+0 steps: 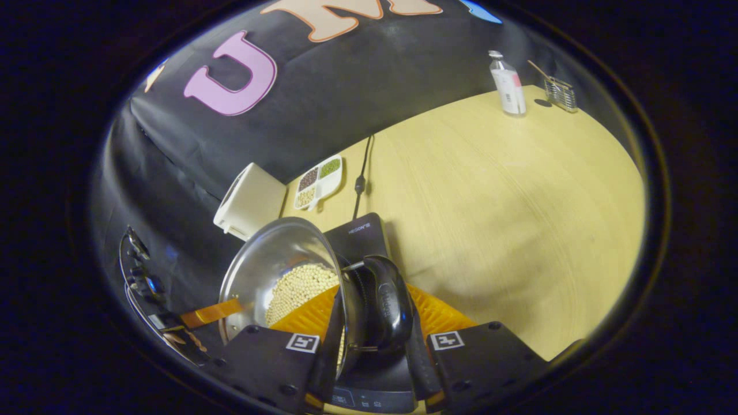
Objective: First push the handle of the pot to place it horizontally, then grasp the pot with both hands and set it on the induction cooktop.
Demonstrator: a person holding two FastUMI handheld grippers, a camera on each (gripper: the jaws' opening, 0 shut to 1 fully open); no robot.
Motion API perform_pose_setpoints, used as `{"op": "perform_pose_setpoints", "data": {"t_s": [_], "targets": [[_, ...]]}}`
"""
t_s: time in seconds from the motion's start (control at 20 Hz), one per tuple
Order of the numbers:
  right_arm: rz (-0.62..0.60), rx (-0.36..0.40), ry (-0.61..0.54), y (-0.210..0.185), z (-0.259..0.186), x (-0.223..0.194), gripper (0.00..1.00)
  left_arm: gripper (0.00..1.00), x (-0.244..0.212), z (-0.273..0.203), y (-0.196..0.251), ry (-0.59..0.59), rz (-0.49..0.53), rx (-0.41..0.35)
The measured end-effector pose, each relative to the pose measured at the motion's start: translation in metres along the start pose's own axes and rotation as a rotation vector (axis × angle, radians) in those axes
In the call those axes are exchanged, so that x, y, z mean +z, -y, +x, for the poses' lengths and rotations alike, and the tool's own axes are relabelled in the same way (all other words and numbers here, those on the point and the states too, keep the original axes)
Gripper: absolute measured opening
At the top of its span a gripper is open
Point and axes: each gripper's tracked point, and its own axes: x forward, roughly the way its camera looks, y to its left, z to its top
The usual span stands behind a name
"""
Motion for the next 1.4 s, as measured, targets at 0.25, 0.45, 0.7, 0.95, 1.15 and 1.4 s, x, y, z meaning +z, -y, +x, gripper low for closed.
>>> {"op": "perform_pose_setpoints", "data": {"t_s": [0.25,0.45,0.7,0.95,1.15,1.4], "targets": [[0.009,0.007,-0.004,-0.002,0.002,0.002,0.5,0.58,-0.001,0.001,0.001,0.015,-0.009,0.004],[-0.006,0.016,-0.005,0.0,-0.002,0.001,0.61,0.65,-0.002,0.003,-0.009,0.027,0.076,0.062],[-0.071,-0.037,0.044,0.02,-0.027,0.011,0.87,1.0,0.012,-0.019,-0.016,0.145,0.144,0.154],[-0.066,-0.086,0.161,0.032,-0.078,0.036,1.0,0.98,0.022,-0.058,-0.016,0.258,0.149,0.244],[-0.059,-0.111,0.295,0.044,-0.133,0.069,1.0,0.98,0.02,-0.082,0.018,0.293,0.177,0.254],[-0.149,-0.094,0.414,0.062,-0.207,0.104,1.0,0.97,0.036,-0.125,0.091,0.404,0.231,0.268]]}}
